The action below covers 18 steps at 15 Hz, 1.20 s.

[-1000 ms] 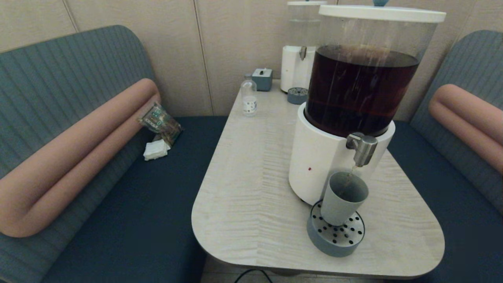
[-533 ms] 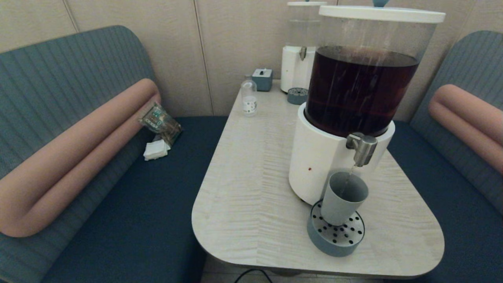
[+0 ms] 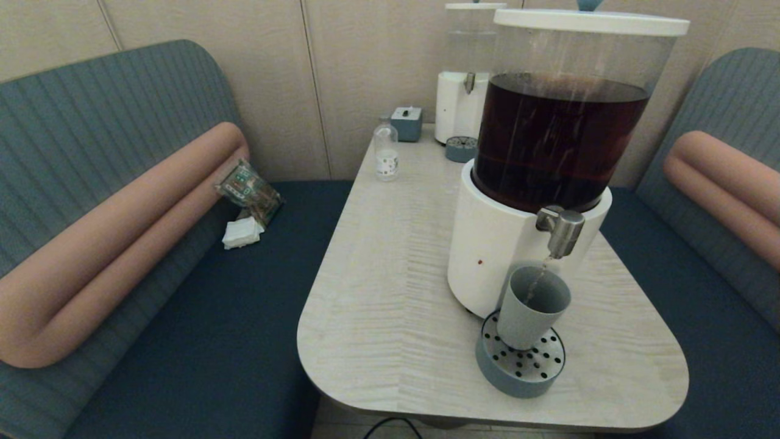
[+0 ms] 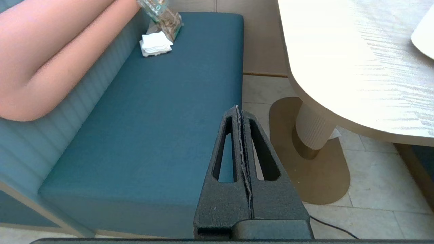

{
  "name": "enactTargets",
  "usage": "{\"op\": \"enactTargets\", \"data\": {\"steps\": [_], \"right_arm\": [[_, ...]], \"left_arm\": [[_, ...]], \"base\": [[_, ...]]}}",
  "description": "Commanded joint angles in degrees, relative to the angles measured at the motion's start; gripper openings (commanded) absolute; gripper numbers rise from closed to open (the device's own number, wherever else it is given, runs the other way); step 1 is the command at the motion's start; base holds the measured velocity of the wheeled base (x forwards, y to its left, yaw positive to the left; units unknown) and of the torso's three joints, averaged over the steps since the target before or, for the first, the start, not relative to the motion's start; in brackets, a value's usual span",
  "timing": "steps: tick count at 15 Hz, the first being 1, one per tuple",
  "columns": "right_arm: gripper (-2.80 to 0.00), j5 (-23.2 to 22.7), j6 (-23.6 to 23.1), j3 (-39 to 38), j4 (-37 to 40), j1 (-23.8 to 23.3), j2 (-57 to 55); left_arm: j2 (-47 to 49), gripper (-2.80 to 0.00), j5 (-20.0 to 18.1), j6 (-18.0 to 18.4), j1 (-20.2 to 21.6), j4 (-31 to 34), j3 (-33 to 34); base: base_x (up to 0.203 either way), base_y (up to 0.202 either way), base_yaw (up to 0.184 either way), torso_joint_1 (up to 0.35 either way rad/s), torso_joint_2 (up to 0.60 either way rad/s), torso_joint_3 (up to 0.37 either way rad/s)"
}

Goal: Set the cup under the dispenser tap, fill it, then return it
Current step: Turn off the faucet

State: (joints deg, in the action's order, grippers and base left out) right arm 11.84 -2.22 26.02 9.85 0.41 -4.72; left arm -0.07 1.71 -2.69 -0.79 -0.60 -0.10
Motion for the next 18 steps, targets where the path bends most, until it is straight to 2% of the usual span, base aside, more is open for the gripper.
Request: {"op": "enactTargets", "data": {"steps": [1, 4, 6, 9, 14, 18], "right_arm": [[-2.80, -0.70, -1.72, -5.62, -5.80, -0.07, 4.77], [-2.80, -2.14, -3.98, -19.64, -17.75, -0.06, 4.93], [-2.80, -5.99, -4.23, -25.83, -19.52, -0.06, 4.97], [-2.80, -11.28, -4.72, -26.11, -14.56, -0.06, 4.98], [-2.80, -13.07, -3.68, -25.70, -8.93, -0.06, 4.98], [-2.80, -12.72, -0.90, -25.72, -9.22, -0.06, 4.81]], "left_arm": [[-0.01, -2.80, 0.05, -0.03, 0.00, -0.02, 0.01], [-0.01, -2.80, 0.05, -0.03, 0.00, -0.02, 0.01], [-0.01, -2.80, 0.05, -0.03, 0.00, -0.02, 0.01], [-0.01, -2.80, 0.05, -0.03, 0.00, -0.02, 0.10], [-0.01, -2.80, 0.05, -0.03, 0.00, -0.02, 0.01], [-0.01, -2.80, 0.05, -0.03, 0.00, -0.02, 0.01]], "base": [[0.000, 0.000, 0.000, 0.000, 0.00, 0.000], [0.000, 0.000, 0.000, 0.000, 0.00, 0.000], [0.000, 0.000, 0.000, 0.000, 0.00, 0.000], [0.000, 0.000, 0.000, 0.000, 0.00, 0.000], [0.000, 0.000, 0.000, 0.000, 0.00, 0.000], [0.000, 0.000, 0.000, 0.000, 0.00, 0.000]]}}
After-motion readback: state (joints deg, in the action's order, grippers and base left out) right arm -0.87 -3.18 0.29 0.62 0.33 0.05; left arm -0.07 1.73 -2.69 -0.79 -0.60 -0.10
